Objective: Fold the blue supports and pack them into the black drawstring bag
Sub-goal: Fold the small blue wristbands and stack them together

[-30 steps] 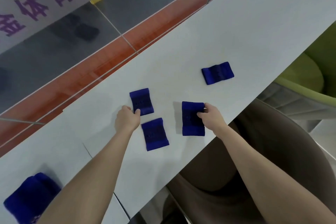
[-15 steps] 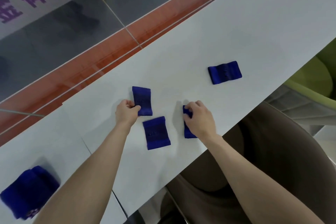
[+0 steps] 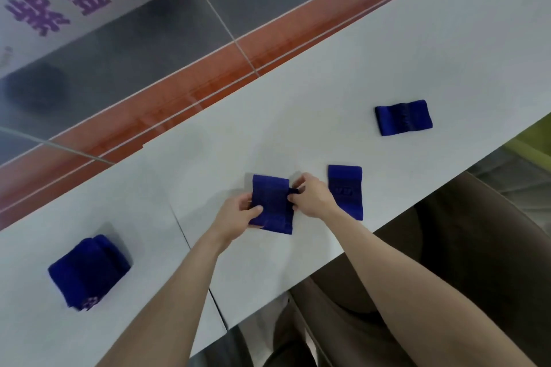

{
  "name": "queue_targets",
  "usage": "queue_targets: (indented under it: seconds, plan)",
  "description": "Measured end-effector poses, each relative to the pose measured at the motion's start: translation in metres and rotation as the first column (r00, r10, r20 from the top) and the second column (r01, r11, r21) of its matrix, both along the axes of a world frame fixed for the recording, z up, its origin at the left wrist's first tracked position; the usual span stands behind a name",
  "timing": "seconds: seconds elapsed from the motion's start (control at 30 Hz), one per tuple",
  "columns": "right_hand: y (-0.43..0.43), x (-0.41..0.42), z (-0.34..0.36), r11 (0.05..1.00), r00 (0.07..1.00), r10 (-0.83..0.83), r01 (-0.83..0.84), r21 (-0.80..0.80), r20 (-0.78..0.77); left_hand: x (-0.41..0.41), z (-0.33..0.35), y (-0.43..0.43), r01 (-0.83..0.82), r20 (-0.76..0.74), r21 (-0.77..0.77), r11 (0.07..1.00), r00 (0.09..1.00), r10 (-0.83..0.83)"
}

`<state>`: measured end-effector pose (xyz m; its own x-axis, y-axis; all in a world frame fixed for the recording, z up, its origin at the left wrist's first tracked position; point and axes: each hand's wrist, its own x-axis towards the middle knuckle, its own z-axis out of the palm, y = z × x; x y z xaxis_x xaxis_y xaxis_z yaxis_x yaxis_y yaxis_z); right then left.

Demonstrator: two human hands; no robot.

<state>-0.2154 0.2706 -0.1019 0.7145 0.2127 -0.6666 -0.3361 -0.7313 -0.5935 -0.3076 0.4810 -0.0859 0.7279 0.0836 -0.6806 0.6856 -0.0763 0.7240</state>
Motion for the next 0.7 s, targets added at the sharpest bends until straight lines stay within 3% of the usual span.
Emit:
queue_targets:
  seconds: [0.13, 0.23, 0.37, 0.47, 0.7]
  plan:
    - [-0.003, -0.006, 0.0, 0.982, 0.984, -0.123, 0.14, 0.124, -0.131, -0.004, -0.008, -0.009, 0.147, 0.002, 0.252, 0.957, 0.988, -0.153]
    - [-0.004, -0.01, 0.004, 0.966, 0.974, -0.166, 0.192, 0.174, -0.155, -0.003, -0.012, -0.005, 0.335, -0.063, 0.433, 0.837, 0.937, -0.343]
    - [-0.004, -0.014, 0.01, 0.955, 0.978, -0.152, 0.182, 0.233, -0.141, -0.005, -0.014, 0.007, 0.409, -0.104, 0.423, 0.809, 0.909, -0.405]
    - [-0.001, -0.014, 0.017, 0.968, 0.987, -0.089, 0.118, 0.22, -0.135, -0.004, -0.008, 0.007, 0.358, -0.032, 0.478, 0.802, 0.92, -0.391]
    - [0.0, -0.016, 0.022, 0.946, 0.974, -0.145, 0.188, 0.265, -0.172, 0.006, -0.002, -0.007, 0.382, 0.023, 0.576, 0.722, 0.876, -0.482]
